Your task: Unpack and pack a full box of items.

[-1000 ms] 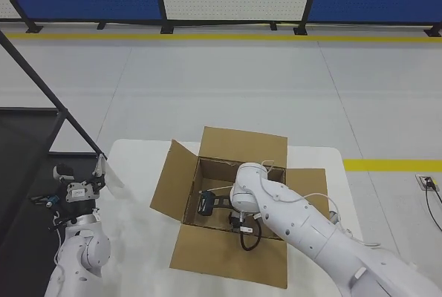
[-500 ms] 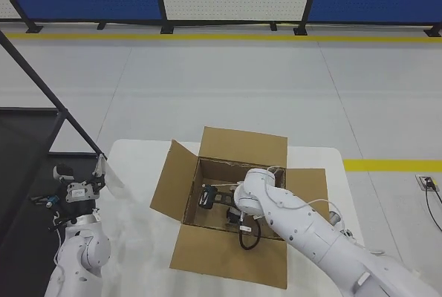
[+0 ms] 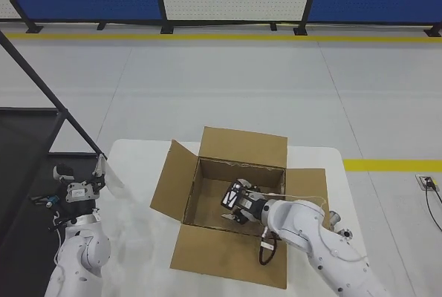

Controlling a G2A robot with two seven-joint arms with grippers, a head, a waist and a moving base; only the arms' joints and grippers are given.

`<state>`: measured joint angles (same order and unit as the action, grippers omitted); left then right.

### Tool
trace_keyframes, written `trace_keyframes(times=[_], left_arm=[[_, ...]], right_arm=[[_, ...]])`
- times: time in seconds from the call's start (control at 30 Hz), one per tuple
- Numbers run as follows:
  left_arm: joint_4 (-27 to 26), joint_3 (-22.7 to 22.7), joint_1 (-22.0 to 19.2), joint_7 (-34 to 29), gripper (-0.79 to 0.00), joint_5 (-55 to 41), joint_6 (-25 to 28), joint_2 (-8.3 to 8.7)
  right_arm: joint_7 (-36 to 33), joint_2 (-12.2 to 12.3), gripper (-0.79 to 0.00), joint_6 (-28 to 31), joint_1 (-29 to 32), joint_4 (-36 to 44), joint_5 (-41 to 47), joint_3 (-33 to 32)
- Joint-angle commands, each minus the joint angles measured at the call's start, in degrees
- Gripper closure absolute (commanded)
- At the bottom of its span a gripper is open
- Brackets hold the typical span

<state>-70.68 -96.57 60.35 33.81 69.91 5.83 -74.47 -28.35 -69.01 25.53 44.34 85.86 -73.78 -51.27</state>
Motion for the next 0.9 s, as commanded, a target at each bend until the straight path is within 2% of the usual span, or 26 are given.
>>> trace_keyframes(times=[0.0, 0.27, 0.33, 0.43, 0.6, 0.87], left_arm=[[0.0, 0.0, 0.0, 0.0, -0.785, 0.0, 0.0, 0.0], [0.0, 0.0, 0.0, 0.0, -0.785, 0.0, 0.0, 0.0], [0.0, 0.0, 0.0, 0.0, -0.785, 0.0, 0.0, 0.0], [0.0, 0.0, 0.0, 0.0, -0.785, 0.0, 0.0, 0.0], [0.0, 0.0, 0.0, 0.0, -0.785, 0.0, 0.0, 0.0], [0.0, 0.0, 0.0, 0.0, -0.785, 0.0, 0.0, 0.0]], right_arm=[[-0.12, 0.09, -0.785, 0.13, 0.27, 0.19, -0.03, -0.3], [-0.12, 0.09, -0.785, 0.13, 0.27, 0.19, -0.03, -0.3], [0.39, 0.01, -0.785, 2.33, 0.6, -0.34, 1.46, 0.17], [4.58, 0.04, -0.785, 2.05, 0.7, 0.94, 2.85, -1.59], [14.97, 1.97, -0.785, 4.17, 7.15, 7.46, 5.84, -11.11], [23.3, 4.76, -0.785, 1.32, 23.19, 18.88, 7.98, -29.42]])
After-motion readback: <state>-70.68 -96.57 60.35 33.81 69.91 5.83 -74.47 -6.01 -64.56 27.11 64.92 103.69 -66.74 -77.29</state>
